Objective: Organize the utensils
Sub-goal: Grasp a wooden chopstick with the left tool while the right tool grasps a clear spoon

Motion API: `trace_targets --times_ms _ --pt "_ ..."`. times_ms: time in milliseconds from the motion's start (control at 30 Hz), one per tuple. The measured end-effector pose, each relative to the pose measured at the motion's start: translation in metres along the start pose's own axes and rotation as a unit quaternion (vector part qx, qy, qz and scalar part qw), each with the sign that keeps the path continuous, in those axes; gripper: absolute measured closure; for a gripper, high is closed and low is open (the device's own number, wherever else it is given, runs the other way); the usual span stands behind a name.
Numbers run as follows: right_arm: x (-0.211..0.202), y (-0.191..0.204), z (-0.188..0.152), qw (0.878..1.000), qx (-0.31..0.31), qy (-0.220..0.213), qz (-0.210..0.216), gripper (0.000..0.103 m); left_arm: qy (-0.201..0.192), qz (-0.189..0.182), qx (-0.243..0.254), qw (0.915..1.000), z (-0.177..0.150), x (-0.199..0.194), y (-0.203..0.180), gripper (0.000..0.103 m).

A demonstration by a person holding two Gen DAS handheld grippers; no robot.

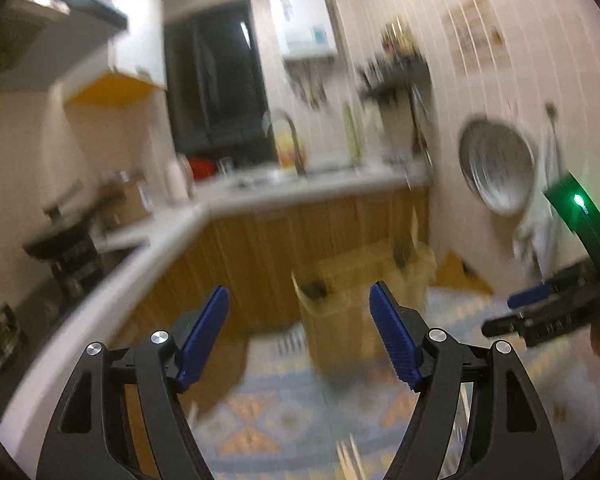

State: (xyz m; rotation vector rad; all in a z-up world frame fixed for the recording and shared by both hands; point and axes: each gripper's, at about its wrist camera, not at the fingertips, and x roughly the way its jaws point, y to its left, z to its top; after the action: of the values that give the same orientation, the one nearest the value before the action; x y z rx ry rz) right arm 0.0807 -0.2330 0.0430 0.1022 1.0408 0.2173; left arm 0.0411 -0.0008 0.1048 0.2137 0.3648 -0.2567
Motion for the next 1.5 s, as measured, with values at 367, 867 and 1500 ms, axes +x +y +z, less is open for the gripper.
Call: trace_targets --times_ms 367,867,1500 --pt "0.066 0.032 -0.051 0.991 -0.022 0.128 0.013 0.062 0.253 -0.120 -0.058 0.9583 -0.114 0.058 0.016 0.051" --pt "0.098 0.052 -0.064 0.986 -0.043 0.159 -0.020 0.068 0.285 -0.146 -0.033 0.9467 -0.131 0.060 0.003 0.081" --pt "0.069 0.015 -0.078 0.989 -0.056 0.135 -0.025 0.093 0.341 -0.160 -0.015 0.9264 -0.136 0.093 -0.020 0.082"
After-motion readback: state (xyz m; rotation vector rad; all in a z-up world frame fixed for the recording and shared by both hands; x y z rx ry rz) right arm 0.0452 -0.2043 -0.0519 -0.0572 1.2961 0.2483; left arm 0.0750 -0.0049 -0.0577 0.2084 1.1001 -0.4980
